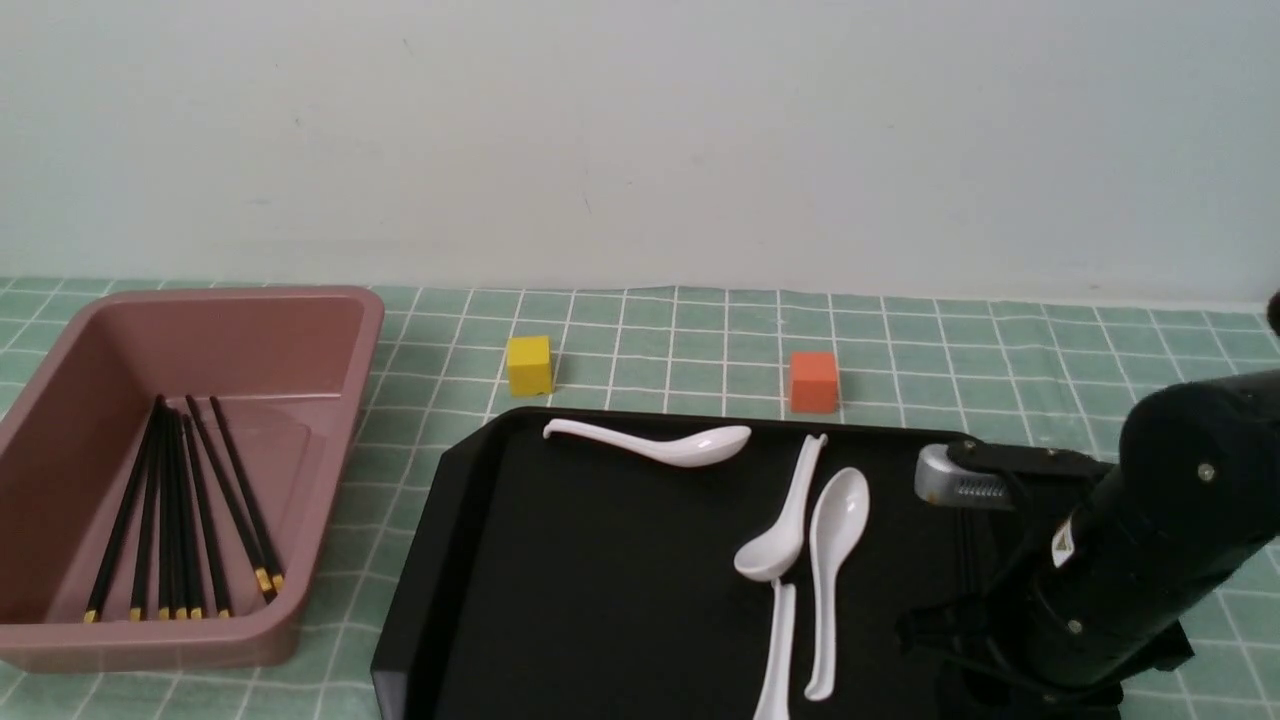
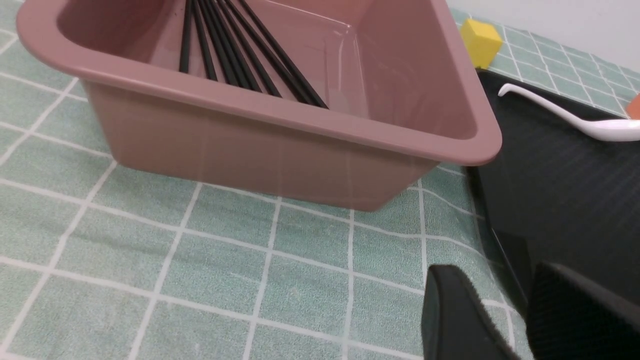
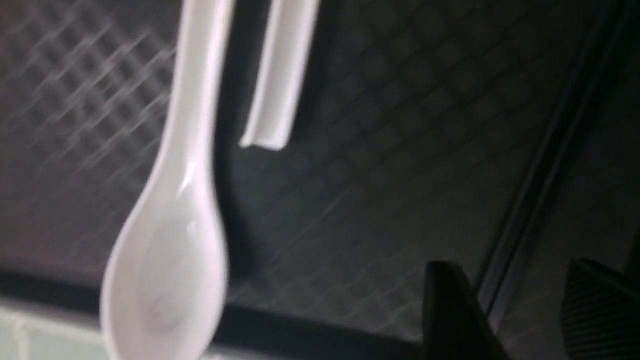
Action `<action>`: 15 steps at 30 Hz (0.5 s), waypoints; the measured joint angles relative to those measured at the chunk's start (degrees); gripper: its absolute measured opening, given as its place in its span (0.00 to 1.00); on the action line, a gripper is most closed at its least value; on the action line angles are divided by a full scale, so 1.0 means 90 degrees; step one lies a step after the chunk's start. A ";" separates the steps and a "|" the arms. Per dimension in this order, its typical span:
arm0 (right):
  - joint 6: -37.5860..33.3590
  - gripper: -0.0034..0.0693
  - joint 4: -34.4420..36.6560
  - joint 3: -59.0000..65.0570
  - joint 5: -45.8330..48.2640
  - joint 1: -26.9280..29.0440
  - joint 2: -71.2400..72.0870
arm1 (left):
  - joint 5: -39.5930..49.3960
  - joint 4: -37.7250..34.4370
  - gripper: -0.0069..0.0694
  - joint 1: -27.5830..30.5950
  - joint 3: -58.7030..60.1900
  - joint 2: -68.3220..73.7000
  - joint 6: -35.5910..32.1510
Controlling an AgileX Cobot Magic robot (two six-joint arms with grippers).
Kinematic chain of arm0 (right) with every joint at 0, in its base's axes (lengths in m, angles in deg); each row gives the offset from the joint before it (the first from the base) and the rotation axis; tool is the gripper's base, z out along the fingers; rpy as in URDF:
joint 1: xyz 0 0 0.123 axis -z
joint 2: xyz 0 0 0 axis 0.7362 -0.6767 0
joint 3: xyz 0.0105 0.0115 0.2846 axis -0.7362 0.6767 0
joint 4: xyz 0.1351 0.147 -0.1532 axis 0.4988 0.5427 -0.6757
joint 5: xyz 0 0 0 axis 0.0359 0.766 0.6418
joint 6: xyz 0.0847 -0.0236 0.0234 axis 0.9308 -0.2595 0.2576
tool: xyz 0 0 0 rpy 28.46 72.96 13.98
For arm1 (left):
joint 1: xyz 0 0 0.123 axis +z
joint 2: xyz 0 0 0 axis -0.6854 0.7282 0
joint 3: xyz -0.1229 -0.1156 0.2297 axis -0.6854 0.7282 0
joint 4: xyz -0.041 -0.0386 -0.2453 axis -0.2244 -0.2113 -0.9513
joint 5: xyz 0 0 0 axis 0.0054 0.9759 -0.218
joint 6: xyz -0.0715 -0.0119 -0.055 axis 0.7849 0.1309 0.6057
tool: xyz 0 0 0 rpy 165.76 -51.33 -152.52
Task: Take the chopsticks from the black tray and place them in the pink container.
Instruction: 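Move the gripper over the chopsticks on the black tray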
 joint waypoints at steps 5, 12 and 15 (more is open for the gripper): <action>0.0784 0.51 -0.0673 -0.0007 -0.0046 -0.0237 -0.0214 | 0.0000 0.0000 0.40 0.0000 0.0000 0.0000 0.0000; 0.1092 0.51 -0.0814 -0.0007 -0.0162 -0.0251 -0.0897 | 0.0000 0.0000 0.40 0.0000 0.0000 0.0000 0.0000; 0.1105 0.51 -0.0826 -0.0063 -0.0142 -0.0251 -0.1029 | 0.0000 0.0000 0.40 0.0000 0.0000 0.0000 0.0000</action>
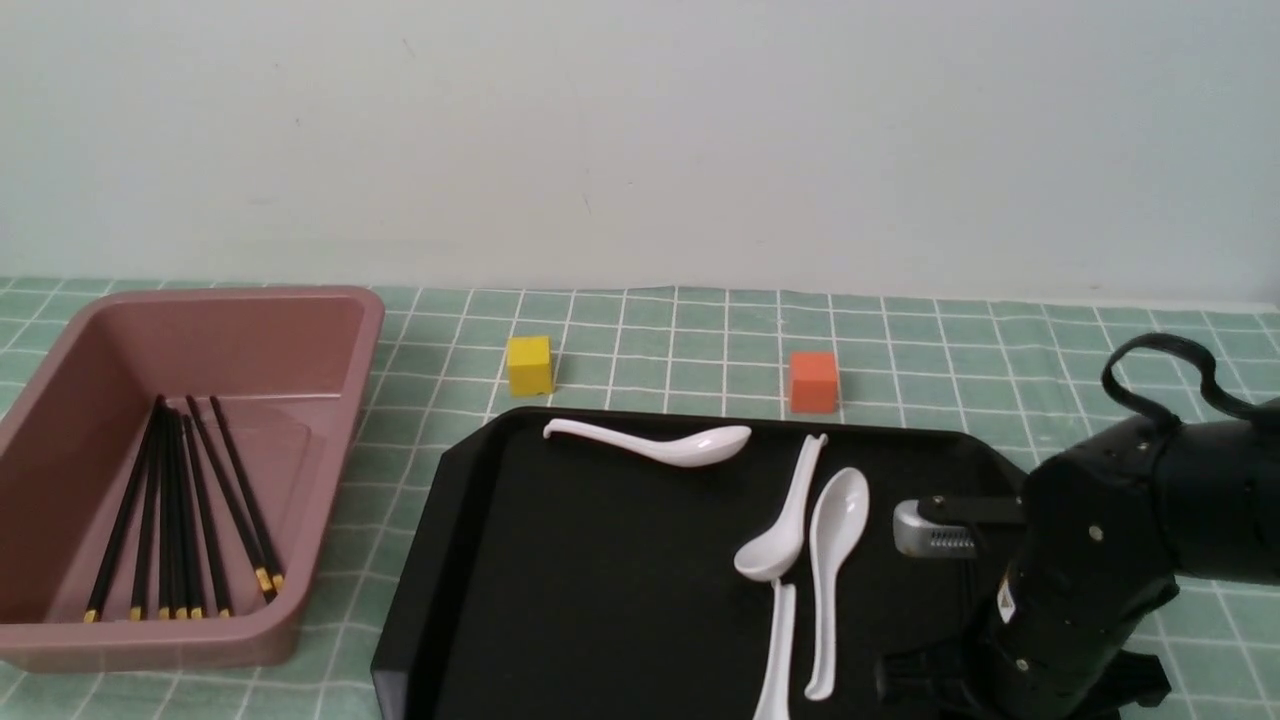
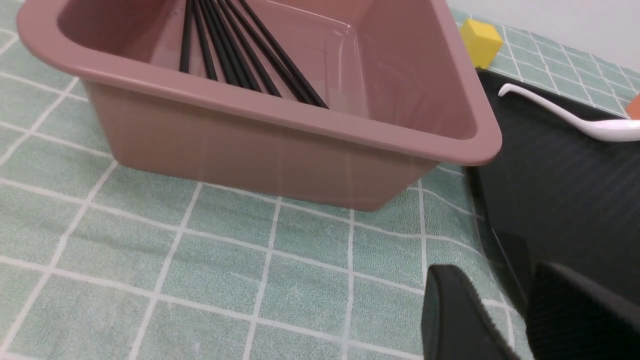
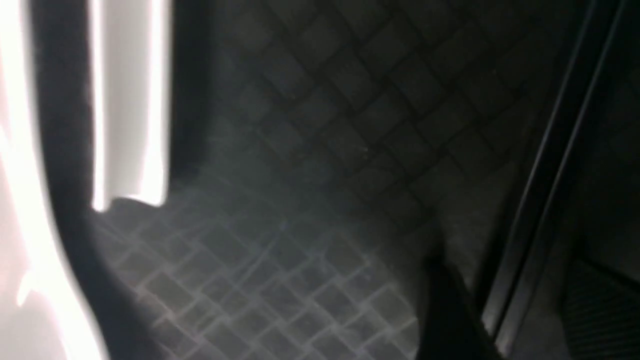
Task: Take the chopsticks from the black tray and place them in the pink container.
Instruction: 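Move the gripper over the chopsticks on the black tray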
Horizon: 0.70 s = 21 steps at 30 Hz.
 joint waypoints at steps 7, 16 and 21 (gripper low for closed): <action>0.0000 0.45 -0.0003 -0.0042 0.0098 0.0000 -0.0048 | 0.0000 0.0000 0.40 0.0000 0.0000 0.0000 0.0000; -0.0002 0.20 -0.0096 -0.0096 0.0210 0.0000 -0.0048 | 0.0000 0.0000 0.40 0.0000 0.0000 0.0000 0.0000; -0.0023 0.20 0.0049 -0.0387 0.0759 0.0000 0.0190 | 0.0000 0.0000 0.40 0.0000 0.0000 0.0000 0.0000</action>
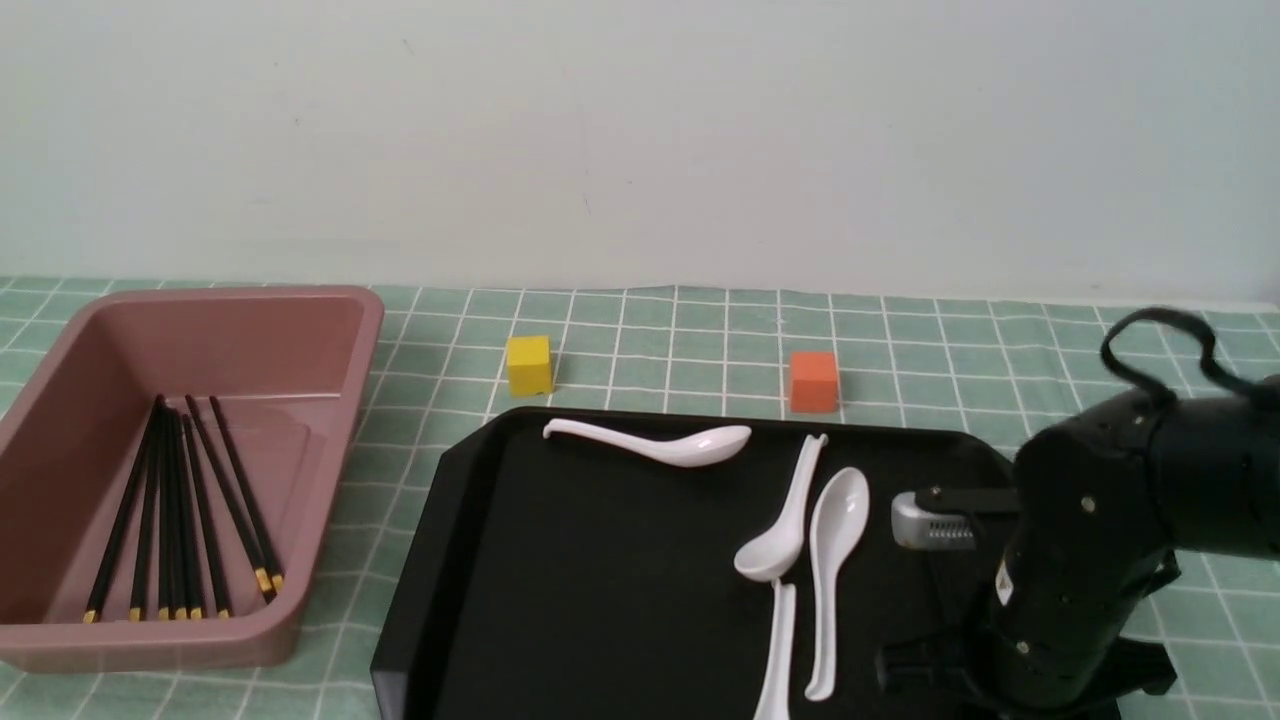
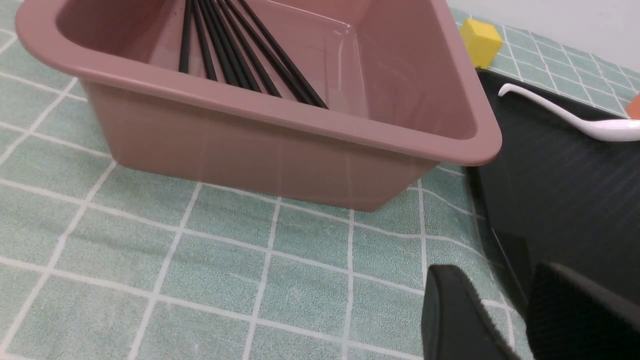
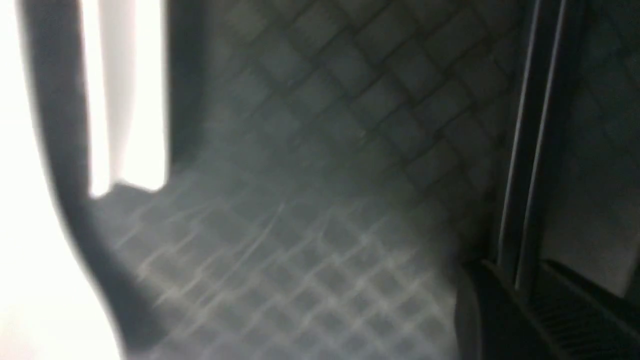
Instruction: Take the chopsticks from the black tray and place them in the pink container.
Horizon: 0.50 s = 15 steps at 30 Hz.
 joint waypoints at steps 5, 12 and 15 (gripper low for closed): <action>-0.0134 0.20 0.0044 -0.0670 0.0917 0.0000 0.0788 | 0.0000 0.0000 0.40 0.0000 0.0000 0.0000 0.0000; -0.0656 0.20 0.1345 -0.1885 0.0648 -0.0143 0.1349 | 0.0000 0.0000 0.40 0.0000 0.0000 0.0000 0.0000; -0.1726 0.20 0.2691 -0.2585 -0.0272 -0.0663 0.1000 | 0.0000 0.0000 0.40 0.0000 0.0000 0.0000 0.0000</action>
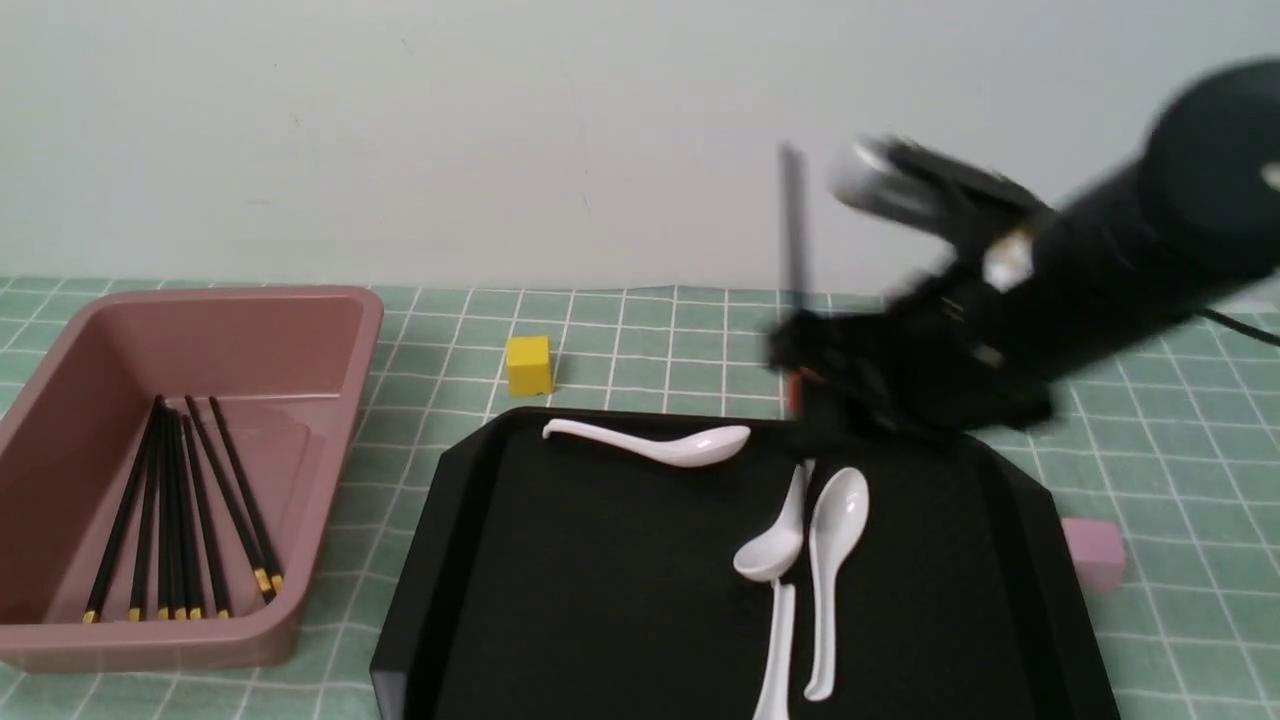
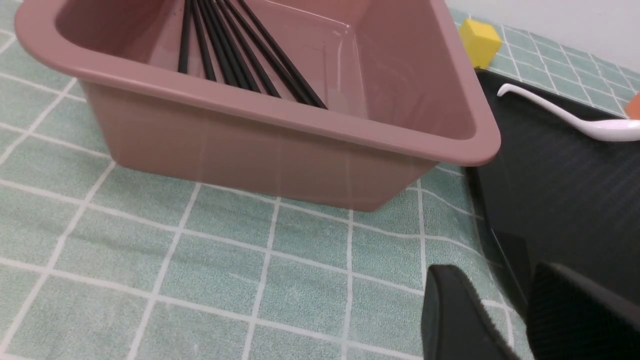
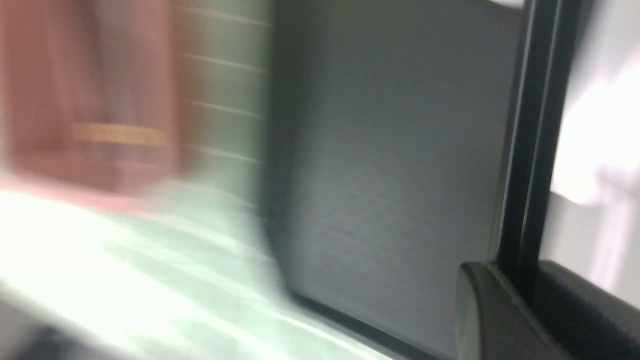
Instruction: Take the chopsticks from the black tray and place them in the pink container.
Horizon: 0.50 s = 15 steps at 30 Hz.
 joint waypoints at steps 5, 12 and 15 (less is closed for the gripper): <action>-0.2218 0.20 0.1943 -0.1331 -0.0894 -0.0889 -0.1308 | 0.0000 0.0000 0.40 0.0000 0.0000 0.0000 0.0000; -0.4903 0.20 0.4176 -0.3831 -0.1146 -0.1651 -0.3856 | 0.0000 0.0000 0.40 0.0000 0.0000 0.0000 0.0000; -0.5309 0.20 0.4557 -0.4922 -0.1161 -0.1751 -0.4922 | 0.0000 0.0000 0.40 0.0000 0.0000 0.0000 0.0000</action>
